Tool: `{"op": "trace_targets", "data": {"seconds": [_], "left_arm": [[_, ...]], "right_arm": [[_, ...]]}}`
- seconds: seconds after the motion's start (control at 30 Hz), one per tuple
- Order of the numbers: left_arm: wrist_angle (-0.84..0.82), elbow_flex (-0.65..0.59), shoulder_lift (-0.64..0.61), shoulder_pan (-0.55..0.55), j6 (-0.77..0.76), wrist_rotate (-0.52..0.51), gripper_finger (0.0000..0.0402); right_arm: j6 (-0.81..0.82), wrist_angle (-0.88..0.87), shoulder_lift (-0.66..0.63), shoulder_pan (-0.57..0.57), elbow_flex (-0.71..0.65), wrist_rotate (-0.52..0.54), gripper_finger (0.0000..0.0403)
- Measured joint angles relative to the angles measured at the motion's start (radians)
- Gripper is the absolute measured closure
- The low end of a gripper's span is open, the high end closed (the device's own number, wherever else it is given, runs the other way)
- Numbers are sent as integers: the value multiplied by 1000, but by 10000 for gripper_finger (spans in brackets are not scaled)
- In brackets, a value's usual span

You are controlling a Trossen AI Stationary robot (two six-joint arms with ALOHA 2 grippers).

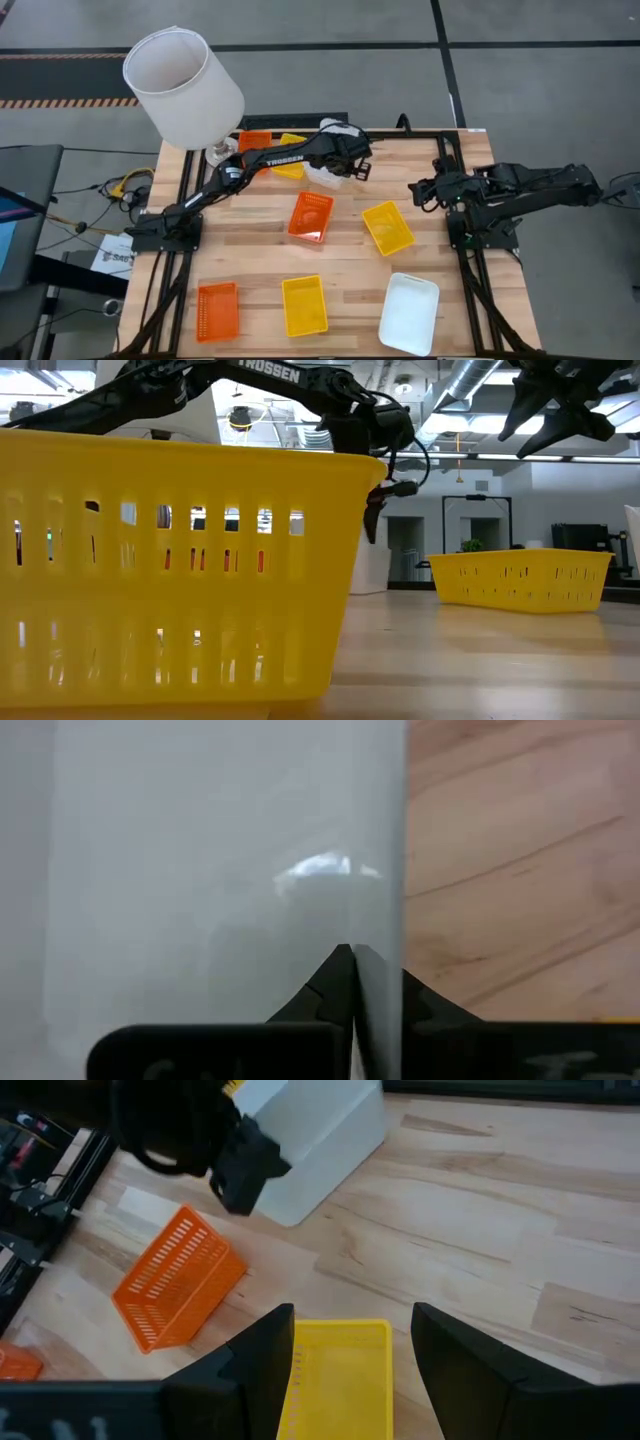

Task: Stack baskets by color
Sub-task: Stack the middle white bin on top of the top white bin

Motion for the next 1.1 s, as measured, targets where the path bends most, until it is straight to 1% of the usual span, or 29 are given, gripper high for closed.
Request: {"op": "trace_targets", "data": {"seconds": [0.1,0.2,0.37,0.47,0.6,0.77,0.9,1.0,1.1], "left_arm": [[16,2,4,-2,-2,-22,401],[11,4,2,1,3,1,401],[18,4,2,1,55,18,401],[16,4,2,3,81,27,386],[10,4,2,11,102,95,335],[23,4,2,10,101,116,240],[41,6,-17,13,102,168,169],[38,6,-38,16,98,179,135],[36,3,-54,18,98,177,120]], "right_arm": [[0,0,0,0,0,2,178],[0,0,0,0,0,3,178],[0,0,0,0,0,5,178],[-12,0,0,0,0,5,178],[-13,0,0,0,0,7,178],[-15,0,0,0,0,7,178],[-16,0,0,0,0,7,178],[-16,-1,0,0,0,7,178],[-21,-1,0,0,0,7,178]]}}
